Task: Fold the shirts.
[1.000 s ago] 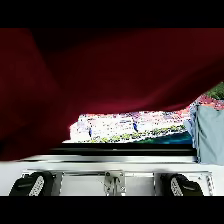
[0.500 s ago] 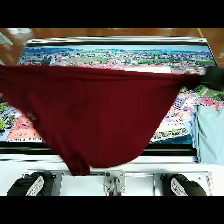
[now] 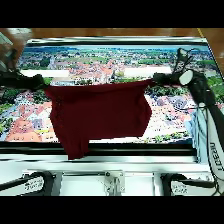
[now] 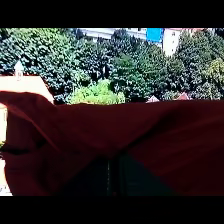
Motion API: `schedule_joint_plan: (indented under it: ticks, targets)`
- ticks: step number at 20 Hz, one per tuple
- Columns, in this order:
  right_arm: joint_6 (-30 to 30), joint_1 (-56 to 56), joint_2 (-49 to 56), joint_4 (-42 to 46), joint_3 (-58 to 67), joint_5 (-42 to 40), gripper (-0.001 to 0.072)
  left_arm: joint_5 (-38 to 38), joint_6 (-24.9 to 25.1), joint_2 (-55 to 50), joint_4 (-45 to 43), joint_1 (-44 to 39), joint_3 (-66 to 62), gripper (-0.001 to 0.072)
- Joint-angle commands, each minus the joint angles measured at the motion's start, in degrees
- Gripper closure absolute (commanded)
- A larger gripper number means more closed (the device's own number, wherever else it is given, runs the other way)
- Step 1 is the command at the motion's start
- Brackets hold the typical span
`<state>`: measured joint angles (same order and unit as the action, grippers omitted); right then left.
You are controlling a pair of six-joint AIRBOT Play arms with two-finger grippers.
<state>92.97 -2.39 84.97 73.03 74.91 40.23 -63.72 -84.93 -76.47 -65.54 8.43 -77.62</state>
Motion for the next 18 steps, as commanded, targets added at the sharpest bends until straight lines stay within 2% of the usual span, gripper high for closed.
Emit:
schedule_joint_plan:
  ticks: [1, 2, 3, 4, 5, 6, 9, 10, 12, 13, 16, 17, 18]
  targets:
    - [2.8, -1.7, 5.8, -2.1, -0.3, -2.4, 0.0649, -1.4, -1.5, -8.4, 2.1, -2.2, 0.1, 0.0668]
    - [2.8, -1.7, 6.6, -3.1, -0.3, -0.2, 0.0649, -2.1, -2.8, -10.2, 2.1, -3.1, 0.1, 0.0666]
    - [2.8, -1.7, 6.8, -3.1, -0.3, 1.1, 0.0640, -2.9, -4.2, -11.5, 2.2, -3.7, 0.1, 0.0618]
    - [2.6, -1.7, 6.4, -2.7, -0.3, 1.6, 0.0533, -4.0, -5.5, -12.3, 2.1, -3.9, 0.1, 0.0415]
    - [2.2, -1.3, 5.6, -2.6, 0.2, 3.4, 0.0252, -5.4, -6.1, -12.5, 2.0, -3.7, 0.1, 0.0129]
    - [0.1, -0.6, 4.5, -2.5, 0.9, 5.9, 0.0124, -7.8, -6.0, -12.1, 1.4, -2.9, 0.1, 0.0073]
    - [-8.7, 3.6, -0.7, 4.1, 3.1, 19.1, 0.0122, -22.0, -5.8, -10.3, -10.4, 1.1, 0.7, 0.0078]
    - [-8.8, 5.6, -2.4, 8.6, 3.0, 24.7, 0.0122, -24.5, -5.7, -8.8, -12.4, 2.9, 2.5, 0.0078]
    - [-9.8, 11.3, -4.2, 10.8, 1.0, 33.4, 0.0122, -21.9, -5.5, -2.7, -10.5, 6.7, 11.4, 0.0061]
    - [-11.5, 14.4, -4.2, 7.7, -0.9, 36.3, 0.0122, -19.1, -4.8, 0.4, -8.8, 8.2, 17.0, 0.0018]
    - [-16.7, 22.9, -4.2, -12.2, -10.9, 38.3, 0.0119, -10.8, 2.1, 7.6, 1.0, 11.8, 34.3, 0.0019]
    - [-17.7, 24.3, -4.2, -17.2, -13.8, 37.3, 0.0118, -8.7, 4.4, 8.1, 3.7, 12.3, 38.1, 0.0020]
    - [-18.6, 24.6, -4.2, -20.5, -16.3, 36.1, 0.0118, -6.7, 4.8, 7.9, 5.2, 12.4, 40.6, 0.0019]
